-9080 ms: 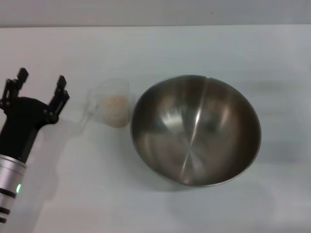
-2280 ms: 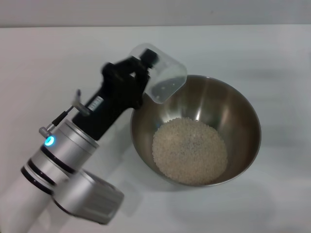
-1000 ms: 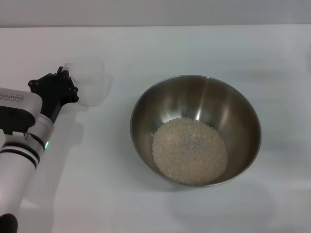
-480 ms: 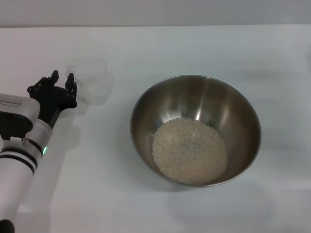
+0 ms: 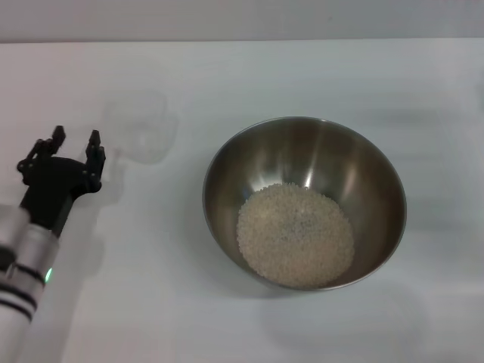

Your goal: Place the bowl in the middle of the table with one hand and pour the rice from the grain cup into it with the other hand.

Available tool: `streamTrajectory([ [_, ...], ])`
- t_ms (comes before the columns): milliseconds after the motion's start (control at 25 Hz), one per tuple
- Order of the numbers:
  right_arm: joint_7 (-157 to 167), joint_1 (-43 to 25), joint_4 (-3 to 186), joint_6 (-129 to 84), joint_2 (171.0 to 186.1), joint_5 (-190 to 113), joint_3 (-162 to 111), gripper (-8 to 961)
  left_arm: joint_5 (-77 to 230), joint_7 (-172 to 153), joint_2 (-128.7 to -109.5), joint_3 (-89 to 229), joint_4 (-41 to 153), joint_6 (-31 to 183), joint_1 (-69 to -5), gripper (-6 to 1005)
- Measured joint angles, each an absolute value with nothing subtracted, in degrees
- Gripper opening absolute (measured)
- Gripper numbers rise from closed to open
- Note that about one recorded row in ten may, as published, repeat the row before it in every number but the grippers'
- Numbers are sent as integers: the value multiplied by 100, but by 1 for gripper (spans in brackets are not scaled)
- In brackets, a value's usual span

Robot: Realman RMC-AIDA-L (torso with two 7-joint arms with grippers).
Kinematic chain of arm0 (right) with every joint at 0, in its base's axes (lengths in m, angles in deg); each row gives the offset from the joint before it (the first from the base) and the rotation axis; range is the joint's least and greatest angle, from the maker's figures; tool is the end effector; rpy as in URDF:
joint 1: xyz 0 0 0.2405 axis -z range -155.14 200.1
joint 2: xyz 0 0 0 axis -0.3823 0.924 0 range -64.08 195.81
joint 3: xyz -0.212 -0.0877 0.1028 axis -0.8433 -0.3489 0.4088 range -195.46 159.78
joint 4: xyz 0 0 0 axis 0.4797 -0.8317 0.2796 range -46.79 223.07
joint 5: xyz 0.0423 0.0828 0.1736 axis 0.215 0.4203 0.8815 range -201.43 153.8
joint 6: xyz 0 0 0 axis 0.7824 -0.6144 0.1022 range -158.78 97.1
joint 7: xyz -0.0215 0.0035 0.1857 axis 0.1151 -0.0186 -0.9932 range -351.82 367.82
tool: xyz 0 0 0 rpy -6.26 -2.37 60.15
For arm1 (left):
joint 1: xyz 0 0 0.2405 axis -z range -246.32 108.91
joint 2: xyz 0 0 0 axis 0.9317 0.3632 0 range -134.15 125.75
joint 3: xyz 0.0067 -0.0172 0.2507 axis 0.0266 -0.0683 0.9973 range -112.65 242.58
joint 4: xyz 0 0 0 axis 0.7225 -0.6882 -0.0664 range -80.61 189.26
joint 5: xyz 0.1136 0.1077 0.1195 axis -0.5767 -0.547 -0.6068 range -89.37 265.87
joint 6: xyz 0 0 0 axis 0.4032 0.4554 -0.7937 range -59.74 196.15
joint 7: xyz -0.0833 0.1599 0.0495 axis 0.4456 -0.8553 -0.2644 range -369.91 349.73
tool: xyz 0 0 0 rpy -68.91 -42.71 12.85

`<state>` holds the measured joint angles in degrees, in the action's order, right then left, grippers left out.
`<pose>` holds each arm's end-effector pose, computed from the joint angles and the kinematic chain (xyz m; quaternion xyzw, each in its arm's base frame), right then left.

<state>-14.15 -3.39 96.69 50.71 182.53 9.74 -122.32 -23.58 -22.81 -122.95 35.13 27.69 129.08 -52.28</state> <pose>0.2938 0.3708 0.0853 -0.5671 0.2012 0.4647 0.6496 -0.3034 0.3217 -0.0643 -0.7246 -0.2472 -0.2350 0.5989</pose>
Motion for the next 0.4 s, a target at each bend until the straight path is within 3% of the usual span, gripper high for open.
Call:
streamTrajectory([
  [80, -1402, -326, 9595, 5003, 18276, 900, -12270, 526, -2362, -1926, -12294, 3785, 2863, 13669, -5367, 480],
  [320, -1166, -289, 9354, 4947, 18448, 539, -12295, 526, -2364, -1233, -12299, 4177, 3157, 15076, -5363, 646],
  [400, -1006, -238, 9350, 4944, 18487, 525, -12350, 526, -2354, -1267, -12304, 4142, 3166, 15127, -5293, 646],
])
